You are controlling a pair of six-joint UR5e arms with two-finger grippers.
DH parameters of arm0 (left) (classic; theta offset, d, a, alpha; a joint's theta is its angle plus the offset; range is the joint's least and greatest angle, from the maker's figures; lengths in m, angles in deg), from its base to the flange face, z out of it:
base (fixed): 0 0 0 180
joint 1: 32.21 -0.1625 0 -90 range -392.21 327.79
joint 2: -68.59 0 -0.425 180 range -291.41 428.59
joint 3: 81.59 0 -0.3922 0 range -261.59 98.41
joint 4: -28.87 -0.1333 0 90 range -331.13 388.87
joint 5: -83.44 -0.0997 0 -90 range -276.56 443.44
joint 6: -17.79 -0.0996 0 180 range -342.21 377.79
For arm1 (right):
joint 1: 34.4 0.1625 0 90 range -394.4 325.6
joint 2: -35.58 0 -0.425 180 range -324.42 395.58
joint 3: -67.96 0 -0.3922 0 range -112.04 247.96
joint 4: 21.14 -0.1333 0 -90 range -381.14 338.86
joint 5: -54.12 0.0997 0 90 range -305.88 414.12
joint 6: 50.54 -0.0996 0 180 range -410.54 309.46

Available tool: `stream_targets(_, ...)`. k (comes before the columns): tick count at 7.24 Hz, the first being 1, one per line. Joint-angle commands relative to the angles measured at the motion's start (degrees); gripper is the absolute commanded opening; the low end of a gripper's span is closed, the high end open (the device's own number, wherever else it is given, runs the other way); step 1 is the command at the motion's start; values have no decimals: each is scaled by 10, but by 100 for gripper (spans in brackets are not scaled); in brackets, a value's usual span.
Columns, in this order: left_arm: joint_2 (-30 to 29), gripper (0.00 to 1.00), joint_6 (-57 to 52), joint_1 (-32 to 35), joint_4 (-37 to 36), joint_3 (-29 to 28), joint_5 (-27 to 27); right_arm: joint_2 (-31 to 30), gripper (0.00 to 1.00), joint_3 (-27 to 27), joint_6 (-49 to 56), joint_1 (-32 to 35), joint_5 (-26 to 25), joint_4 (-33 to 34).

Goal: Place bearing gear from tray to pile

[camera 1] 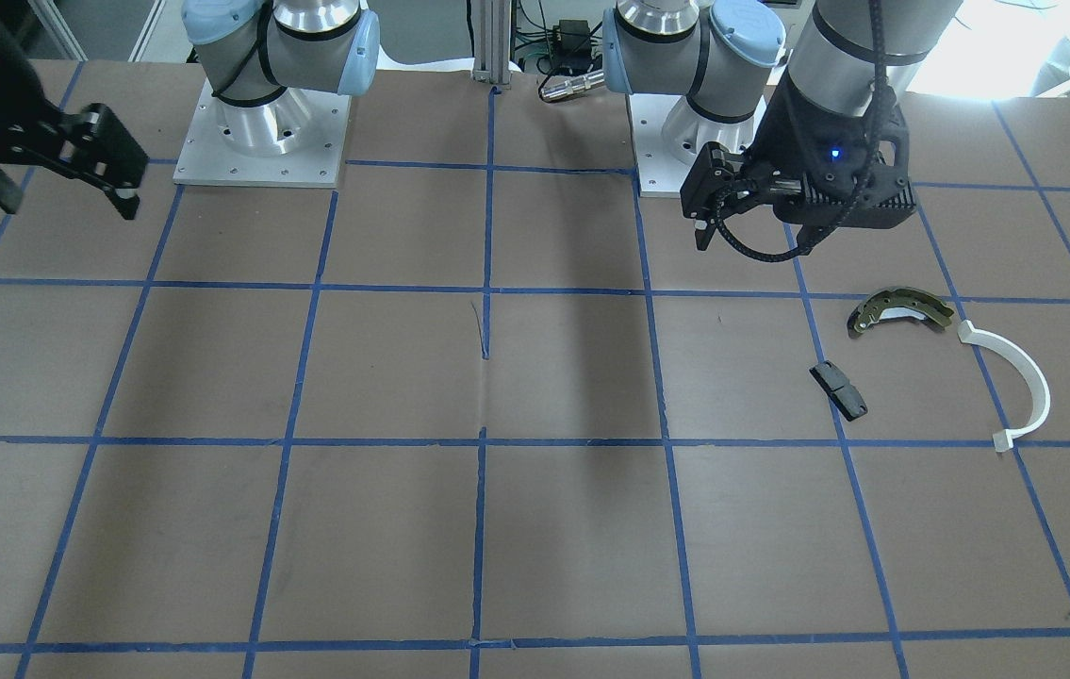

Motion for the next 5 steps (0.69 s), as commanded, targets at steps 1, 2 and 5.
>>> stream_targets(1,0,100,1,0,0,0,1,-5,100,-2,261,-136,-23,-9)
stream_targets(2,-1,100,1,0,0,-1,1,0,100,-6,400,-205,-23,-6)
stream_targets(5,0,100,1,1,0,-1,2,45,100,-77,740,-362,-21,137)
